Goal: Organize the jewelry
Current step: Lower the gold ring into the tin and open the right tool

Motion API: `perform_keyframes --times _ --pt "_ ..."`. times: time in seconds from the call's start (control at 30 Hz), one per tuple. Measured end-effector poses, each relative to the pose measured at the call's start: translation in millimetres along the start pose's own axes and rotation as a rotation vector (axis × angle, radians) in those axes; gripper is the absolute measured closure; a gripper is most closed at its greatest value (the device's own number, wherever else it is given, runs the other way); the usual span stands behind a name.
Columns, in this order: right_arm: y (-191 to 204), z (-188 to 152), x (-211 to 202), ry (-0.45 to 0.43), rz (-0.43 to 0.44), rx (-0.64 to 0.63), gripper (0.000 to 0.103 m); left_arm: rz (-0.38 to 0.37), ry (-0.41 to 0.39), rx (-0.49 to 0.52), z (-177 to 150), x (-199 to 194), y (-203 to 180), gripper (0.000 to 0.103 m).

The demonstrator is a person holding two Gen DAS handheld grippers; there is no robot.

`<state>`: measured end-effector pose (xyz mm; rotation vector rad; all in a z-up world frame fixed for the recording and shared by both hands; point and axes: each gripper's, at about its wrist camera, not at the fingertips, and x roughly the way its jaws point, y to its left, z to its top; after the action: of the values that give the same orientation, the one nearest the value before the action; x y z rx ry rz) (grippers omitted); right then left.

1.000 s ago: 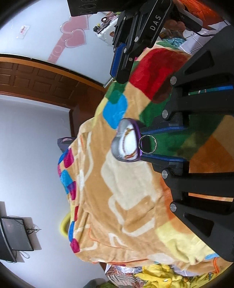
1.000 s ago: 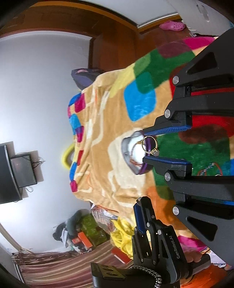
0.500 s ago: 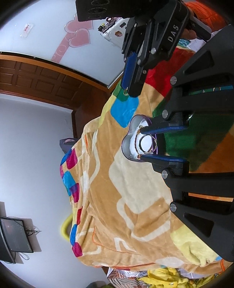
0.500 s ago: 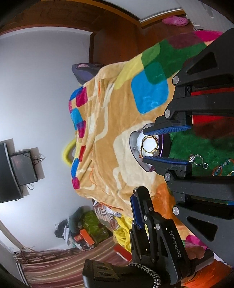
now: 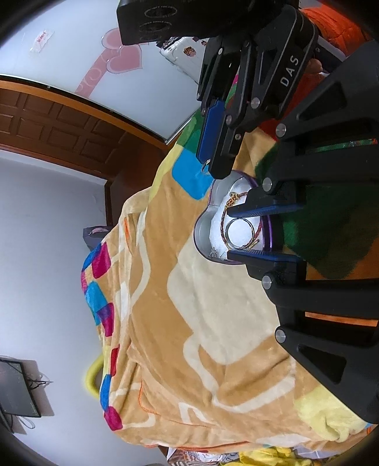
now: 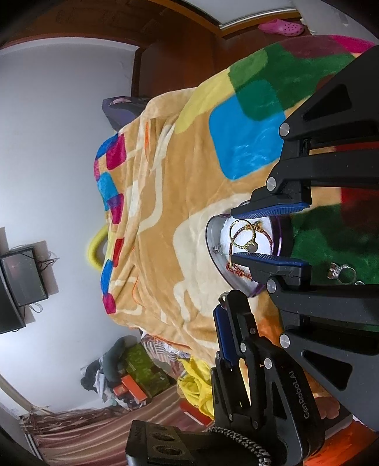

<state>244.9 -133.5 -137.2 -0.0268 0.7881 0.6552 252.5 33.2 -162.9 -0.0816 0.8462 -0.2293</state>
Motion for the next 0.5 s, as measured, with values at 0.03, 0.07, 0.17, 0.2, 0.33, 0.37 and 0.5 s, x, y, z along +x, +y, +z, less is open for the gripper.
perform_keyframes --times 0.03,0.07,0.17,0.2,0.33,0.37,0.5 --pt "-0.8 0.5 2.8 0.005 0.001 0.000 0.082 -0.003 0.006 0.001 0.3 2.8 0.6 0.082" --pt "-1.1 0.8 4.8 0.009 0.001 -0.001 0.082 -0.004 0.009 0.002 0.2 3.5 1.1 0.082" --pt "-2.4 2.0 11.1 0.023 0.005 -0.003 0.082 -0.008 0.018 0.008 0.9 7.9 1.7 0.082" --pt "-2.9 2.7 13.1 0.027 0.006 -0.004 0.082 -0.010 0.020 0.009 0.8 9.1 1.5 0.082" --pt "-3.6 4.0 20.5 0.045 0.009 -0.010 0.082 -0.016 0.031 0.008 0.9 12.9 3.0 0.082" --pt "-3.6 3.8 21.5 0.048 0.010 -0.012 0.082 -0.012 0.031 0.007 1.6 13.7 3.7 0.082" --pt "-3.8 3.2 25.6 0.060 0.012 -0.015 0.082 0.009 0.024 0.003 2.8 11.9 6.5 0.082"
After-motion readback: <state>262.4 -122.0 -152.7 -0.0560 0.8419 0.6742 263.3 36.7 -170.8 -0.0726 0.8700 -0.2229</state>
